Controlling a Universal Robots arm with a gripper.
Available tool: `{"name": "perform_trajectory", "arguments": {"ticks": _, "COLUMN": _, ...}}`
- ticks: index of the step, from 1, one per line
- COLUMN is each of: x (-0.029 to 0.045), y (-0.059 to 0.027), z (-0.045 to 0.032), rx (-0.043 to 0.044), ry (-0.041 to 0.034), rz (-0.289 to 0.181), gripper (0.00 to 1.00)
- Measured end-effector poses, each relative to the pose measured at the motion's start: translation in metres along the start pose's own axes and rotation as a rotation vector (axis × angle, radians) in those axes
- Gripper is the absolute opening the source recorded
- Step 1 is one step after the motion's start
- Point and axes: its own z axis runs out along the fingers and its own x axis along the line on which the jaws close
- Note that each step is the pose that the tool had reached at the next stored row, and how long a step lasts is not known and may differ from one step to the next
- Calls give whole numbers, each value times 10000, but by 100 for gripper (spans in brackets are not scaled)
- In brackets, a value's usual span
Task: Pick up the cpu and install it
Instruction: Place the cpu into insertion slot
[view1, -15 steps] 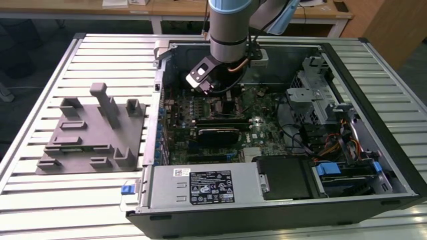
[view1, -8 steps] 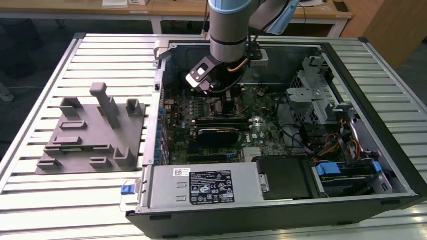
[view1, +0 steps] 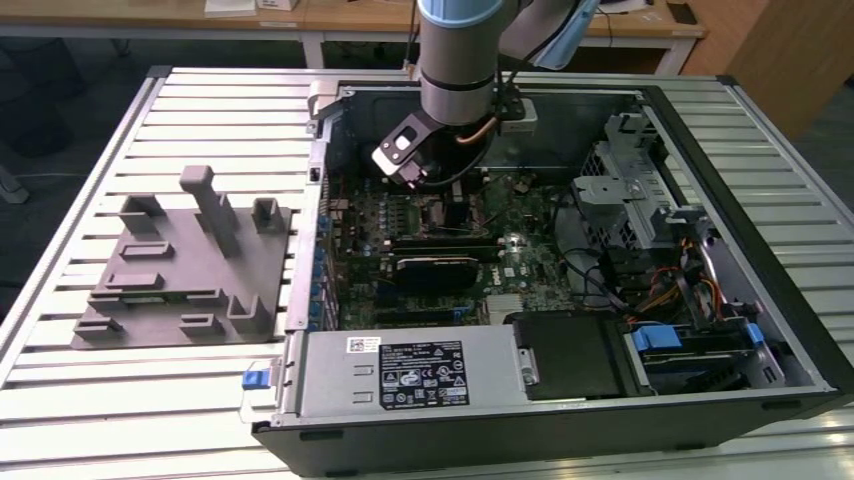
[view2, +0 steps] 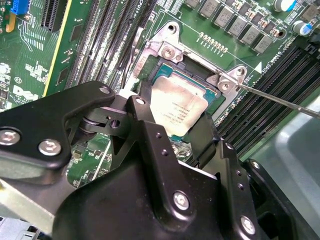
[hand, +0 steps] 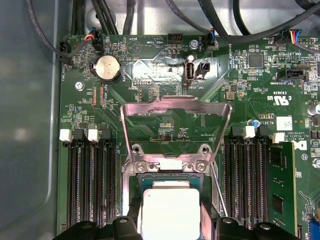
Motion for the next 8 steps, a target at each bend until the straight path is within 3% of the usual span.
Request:
{"name": "perform_trajectory", "arguments": {"ticks": 5, "x": 2, "y": 2, "z": 3, "rx": -6, "ry": 8, "rz": 1, "gripper": 55}}
{"name": "perform_trajectory", "arguments": {"ticks": 6, "x": 1, "y": 1, "z": 2, "rx": -3, "ry": 5, "rz": 1, "gripper": 61}}
{"name": "perform_trajectory", "arguments": {"ticks": 8, "x": 0, "y": 1, "z": 0, "rx": -1, "ry": 2, "rz": 0, "gripper": 61}}
